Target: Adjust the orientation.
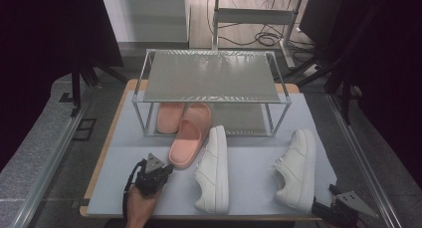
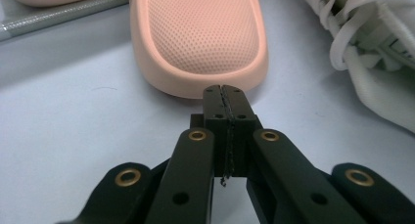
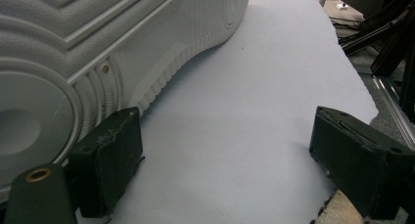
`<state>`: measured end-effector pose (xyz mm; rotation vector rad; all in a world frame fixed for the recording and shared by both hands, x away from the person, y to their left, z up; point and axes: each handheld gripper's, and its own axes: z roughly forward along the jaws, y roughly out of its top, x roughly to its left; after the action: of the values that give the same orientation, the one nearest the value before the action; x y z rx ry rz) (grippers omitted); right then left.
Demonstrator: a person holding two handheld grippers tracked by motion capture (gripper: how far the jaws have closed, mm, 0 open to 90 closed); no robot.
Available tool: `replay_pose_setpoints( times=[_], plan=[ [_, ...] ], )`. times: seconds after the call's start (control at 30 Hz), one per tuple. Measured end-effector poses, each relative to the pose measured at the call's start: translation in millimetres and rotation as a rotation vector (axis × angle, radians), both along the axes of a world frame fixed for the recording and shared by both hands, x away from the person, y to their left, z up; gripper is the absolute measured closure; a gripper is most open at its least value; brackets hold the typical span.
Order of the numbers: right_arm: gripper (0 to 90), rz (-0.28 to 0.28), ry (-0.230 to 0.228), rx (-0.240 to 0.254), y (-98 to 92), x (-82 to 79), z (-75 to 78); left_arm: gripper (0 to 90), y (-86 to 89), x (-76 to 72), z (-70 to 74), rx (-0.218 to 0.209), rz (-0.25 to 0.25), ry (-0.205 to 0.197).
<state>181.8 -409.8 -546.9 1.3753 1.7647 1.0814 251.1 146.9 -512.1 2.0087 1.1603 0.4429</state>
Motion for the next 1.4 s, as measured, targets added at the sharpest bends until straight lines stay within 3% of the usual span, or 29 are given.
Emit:
replay_pose_setpoints(
  times=[0.17,0.63,1.4],
  plan=[
    [12.0,0.0,0.0,0.0,0.0,0.0,0.0,89.6,-4.1,5.6,-4.5,0.016,0.004,0.001],
    [12.0,0.001,0.0,0.0,-0.1,0.1,0.0,89.7,-21.5,21.6,-6.6,0.008,-0.003,-0.015],
    [12.0,0.001,0.002,0.0,-0.3,-0.1,0.1,89.6,-31.2,58.9,4.9,-0.015,0.031,-0.063]
  ],
)
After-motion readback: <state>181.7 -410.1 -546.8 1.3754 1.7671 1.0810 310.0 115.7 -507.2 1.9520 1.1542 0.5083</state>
